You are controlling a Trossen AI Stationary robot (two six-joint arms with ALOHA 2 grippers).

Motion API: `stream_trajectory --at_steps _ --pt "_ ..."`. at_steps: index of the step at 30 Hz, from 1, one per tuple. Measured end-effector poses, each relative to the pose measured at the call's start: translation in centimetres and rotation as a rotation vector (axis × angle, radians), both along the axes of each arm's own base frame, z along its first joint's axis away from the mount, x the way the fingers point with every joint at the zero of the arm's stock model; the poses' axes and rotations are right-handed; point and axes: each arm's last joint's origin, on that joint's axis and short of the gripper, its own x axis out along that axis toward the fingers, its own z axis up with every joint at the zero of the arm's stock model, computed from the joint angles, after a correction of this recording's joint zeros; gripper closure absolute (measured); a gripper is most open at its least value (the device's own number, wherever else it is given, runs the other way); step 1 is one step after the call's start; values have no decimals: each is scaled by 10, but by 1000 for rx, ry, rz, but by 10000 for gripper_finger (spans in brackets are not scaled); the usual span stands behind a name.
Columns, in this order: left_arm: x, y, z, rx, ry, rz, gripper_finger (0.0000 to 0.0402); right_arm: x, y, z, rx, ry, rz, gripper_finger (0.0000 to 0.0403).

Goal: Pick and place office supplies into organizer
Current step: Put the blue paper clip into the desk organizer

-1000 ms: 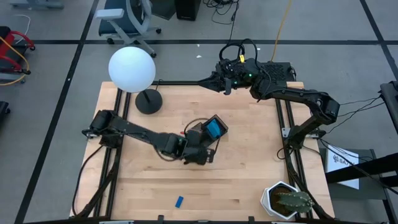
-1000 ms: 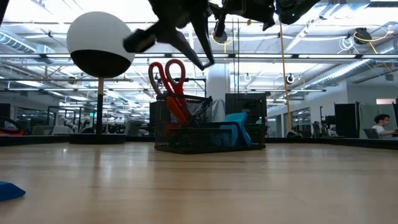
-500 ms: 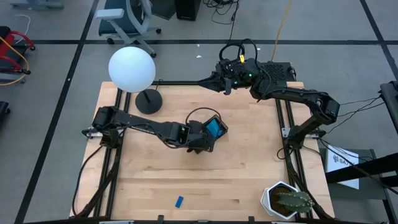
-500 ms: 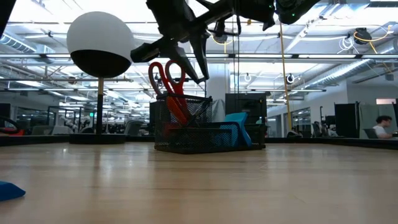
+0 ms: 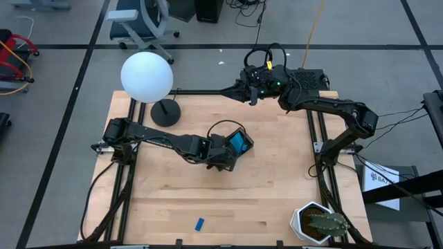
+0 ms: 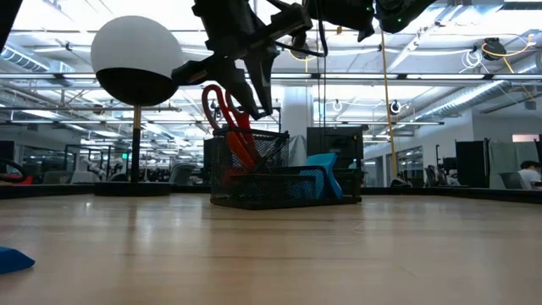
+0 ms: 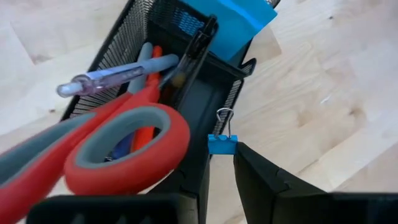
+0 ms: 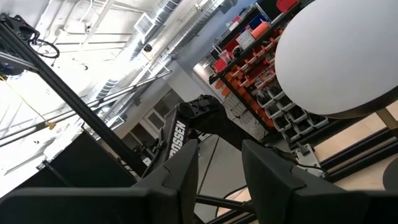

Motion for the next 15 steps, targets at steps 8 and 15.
stream_trajectory --at_steps 8,15 --pt "0 4 0 19 20 -27 330 0 0 0 0 0 0 286" --pt "1 12 -1 11 30 -55 330 0 0 0 0 0 0 286"
